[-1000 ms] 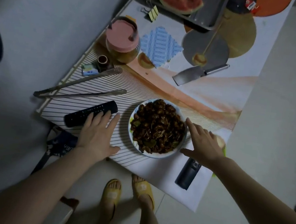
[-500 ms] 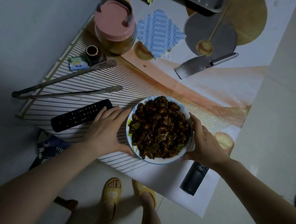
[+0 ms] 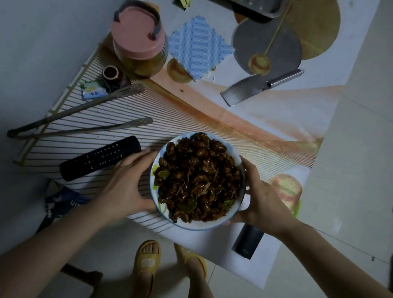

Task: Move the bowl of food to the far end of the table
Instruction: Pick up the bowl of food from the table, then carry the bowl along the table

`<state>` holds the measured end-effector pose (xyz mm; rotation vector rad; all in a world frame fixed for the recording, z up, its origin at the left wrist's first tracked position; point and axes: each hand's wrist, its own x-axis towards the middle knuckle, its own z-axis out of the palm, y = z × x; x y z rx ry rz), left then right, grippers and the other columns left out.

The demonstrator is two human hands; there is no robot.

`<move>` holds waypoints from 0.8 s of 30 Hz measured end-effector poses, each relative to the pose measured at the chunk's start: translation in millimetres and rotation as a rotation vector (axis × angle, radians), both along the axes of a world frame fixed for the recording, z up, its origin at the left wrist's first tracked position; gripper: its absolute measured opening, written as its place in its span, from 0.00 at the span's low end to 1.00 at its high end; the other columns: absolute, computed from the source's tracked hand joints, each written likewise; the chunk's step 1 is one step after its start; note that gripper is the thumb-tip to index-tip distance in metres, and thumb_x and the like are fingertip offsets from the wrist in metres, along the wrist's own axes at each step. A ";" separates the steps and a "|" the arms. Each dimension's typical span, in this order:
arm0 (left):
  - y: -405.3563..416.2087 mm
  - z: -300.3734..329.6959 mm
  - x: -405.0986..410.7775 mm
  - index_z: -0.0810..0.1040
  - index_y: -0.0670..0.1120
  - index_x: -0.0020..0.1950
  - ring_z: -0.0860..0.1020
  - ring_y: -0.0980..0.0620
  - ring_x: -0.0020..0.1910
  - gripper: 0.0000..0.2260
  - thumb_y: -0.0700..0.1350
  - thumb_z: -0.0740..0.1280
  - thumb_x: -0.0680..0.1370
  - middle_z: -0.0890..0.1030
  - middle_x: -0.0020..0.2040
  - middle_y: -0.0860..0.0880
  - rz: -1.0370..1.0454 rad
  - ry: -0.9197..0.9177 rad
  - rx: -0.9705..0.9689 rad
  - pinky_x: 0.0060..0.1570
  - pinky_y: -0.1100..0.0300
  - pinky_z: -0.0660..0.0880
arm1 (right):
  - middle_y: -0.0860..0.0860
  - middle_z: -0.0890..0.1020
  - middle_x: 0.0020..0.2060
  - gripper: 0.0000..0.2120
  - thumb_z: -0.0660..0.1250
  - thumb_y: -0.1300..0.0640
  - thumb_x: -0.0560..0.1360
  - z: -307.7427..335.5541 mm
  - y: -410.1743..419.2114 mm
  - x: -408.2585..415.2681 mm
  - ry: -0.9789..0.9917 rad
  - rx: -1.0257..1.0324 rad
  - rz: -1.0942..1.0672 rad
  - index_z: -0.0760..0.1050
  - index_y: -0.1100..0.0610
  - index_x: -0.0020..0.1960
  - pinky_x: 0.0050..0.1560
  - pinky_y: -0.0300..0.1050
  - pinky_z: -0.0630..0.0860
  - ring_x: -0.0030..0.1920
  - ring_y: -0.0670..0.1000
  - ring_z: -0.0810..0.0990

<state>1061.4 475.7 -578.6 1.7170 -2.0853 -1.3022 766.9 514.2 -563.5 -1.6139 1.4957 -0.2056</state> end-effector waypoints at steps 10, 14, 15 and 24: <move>3.7 119.1 12.4 0.61 0.69 0.68 0.71 0.57 0.67 0.42 0.60 0.78 0.58 0.73 0.68 0.57 -0.015 0.305 0.044 0.64 0.47 0.73 | 0.32 0.71 0.65 0.58 0.84 0.50 0.57 129.9 21.1 9.7 -0.227 -0.062 -0.151 0.51 0.43 0.75 0.63 0.46 0.77 0.63 0.43 0.76; 5.5 175.9 14.9 0.66 0.75 0.62 0.72 0.73 0.59 0.39 0.56 0.80 0.56 0.75 0.60 0.73 -0.044 0.428 -0.007 0.52 0.79 0.71 | 0.35 0.74 0.65 0.56 0.84 0.52 0.57 191.7 34.3 14.0 -0.299 -0.096 -0.216 0.54 0.36 0.74 0.63 0.44 0.78 0.63 0.42 0.77; 6.4 189.6 16.2 0.67 0.73 0.62 0.73 0.71 0.60 0.39 0.52 0.81 0.57 0.75 0.61 0.72 -0.056 0.453 -0.010 0.52 0.79 0.71 | 0.38 0.75 0.66 0.56 0.84 0.54 0.57 206.1 37.9 15.3 -0.313 -0.100 -0.234 0.54 0.39 0.75 0.63 0.49 0.78 0.63 0.44 0.78; 6.4 310.7 30.9 0.68 0.71 0.63 0.72 0.71 0.61 0.40 0.61 0.82 0.54 0.74 0.61 0.73 -0.175 0.567 -0.033 0.52 0.80 0.71 | 0.36 0.75 0.64 0.51 0.81 0.70 0.60 321.1 66.2 32.9 -0.473 -0.143 -0.280 0.59 0.38 0.70 0.55 0.43 0.82 0.61 0.46 0.80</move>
